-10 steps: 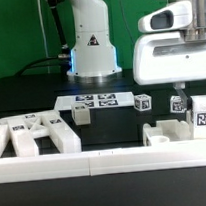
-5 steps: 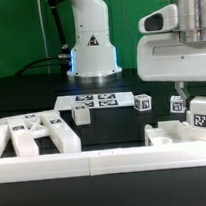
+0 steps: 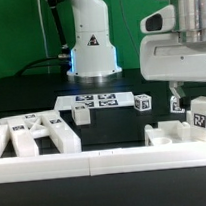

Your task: Assemble chair

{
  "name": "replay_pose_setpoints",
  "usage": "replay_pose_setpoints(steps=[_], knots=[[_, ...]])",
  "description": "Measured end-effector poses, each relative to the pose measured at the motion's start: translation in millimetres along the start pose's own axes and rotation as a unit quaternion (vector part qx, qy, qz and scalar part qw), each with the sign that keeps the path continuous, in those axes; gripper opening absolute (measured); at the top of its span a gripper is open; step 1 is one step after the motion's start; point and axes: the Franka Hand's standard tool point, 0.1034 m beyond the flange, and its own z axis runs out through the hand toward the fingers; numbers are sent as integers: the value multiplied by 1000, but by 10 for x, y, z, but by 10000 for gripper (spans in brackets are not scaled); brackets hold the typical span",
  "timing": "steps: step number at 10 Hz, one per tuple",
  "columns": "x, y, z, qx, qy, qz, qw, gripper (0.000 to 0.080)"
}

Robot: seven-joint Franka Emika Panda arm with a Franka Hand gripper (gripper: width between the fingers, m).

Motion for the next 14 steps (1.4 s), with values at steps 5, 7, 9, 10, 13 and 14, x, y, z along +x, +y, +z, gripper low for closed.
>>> replay_pose_setpoints(steps=[5, 7, 9, 10, 13, 14], knots=[[-23, -32, -9, 2, 2, -191, 982, 648], [-21, -31, -8, 2, 2, -291, 957, 649], [-13, -24, -8, 1, 2, -371, 929, 649], [-11, -23, -8, 1, 2, -395, 919, 649], [22, 3, -9, -5, 4, -502, 865, 649], [25, 6, -9, -8, 5, -521, 853, 649]])
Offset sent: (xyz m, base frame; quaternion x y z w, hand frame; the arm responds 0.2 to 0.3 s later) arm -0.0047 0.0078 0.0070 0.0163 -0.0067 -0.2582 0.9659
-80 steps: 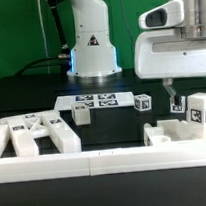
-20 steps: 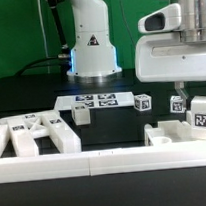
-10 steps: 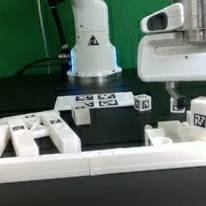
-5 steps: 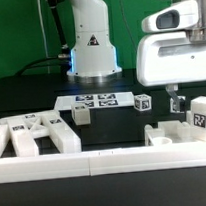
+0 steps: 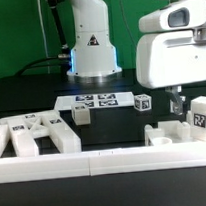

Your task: Assemble chair

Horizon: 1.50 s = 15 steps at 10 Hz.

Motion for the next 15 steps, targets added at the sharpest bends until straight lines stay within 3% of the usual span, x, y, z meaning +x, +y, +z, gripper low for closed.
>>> replay_pose_setpoints(steps=[1, 3, 4, 7, 9, 11, 12, 14, 15], knots=[[-1, 1, 2, 0, 0, 1, 1000, 649], [-4, 2, 7, 0, -1, 20, 1000, 375], [-4, 3, 6, 0, 0, 19, 1000, 291], [-4, -6, 8, 1, 0, 121, 993, 291], [-4, 1, 14, 5, 0, 224, 975, 291], [-5, 6, 16, 11, -1, 366, 930, 291], [-6, -4, 17, 11, -3, 387, 922, 291], [-12, -4, 21, 11, -6, 516, 857, 291], [-15, -9, 21, 10, -7, 549, 836, 291]])
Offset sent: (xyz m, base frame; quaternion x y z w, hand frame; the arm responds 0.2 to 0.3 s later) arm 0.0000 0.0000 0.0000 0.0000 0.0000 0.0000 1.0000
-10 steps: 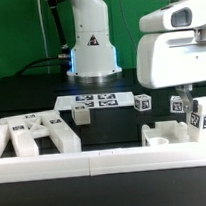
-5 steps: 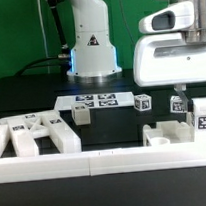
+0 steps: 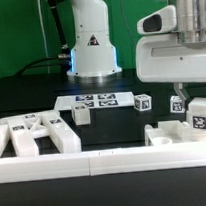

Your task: Assemble chair

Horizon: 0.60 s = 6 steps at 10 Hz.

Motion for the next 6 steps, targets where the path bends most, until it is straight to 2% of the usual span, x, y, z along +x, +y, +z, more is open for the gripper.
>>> replay_pose_setpoints(steps=[3, 6], knots=[[-11, 6, -1, -1, -5, 148, 989, 291], [-13, 7, 1, 0, -5, 160, 987, 297]])
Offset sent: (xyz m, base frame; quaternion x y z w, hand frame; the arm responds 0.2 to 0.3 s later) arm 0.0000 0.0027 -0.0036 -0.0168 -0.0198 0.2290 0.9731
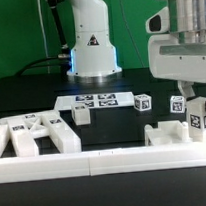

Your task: Assemble chair

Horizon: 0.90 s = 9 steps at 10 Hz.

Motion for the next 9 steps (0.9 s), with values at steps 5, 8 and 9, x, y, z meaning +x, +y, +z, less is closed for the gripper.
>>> replay_pose_setpoints(steps=[5, 8, 9], knots=[[11, 1, 1, 0, 1, -144, 990, 638], [-16, -16, -10, 2, 1, -280, 960, 648], [-13, -21, -14, 2, 2, -334, 942, 649]])
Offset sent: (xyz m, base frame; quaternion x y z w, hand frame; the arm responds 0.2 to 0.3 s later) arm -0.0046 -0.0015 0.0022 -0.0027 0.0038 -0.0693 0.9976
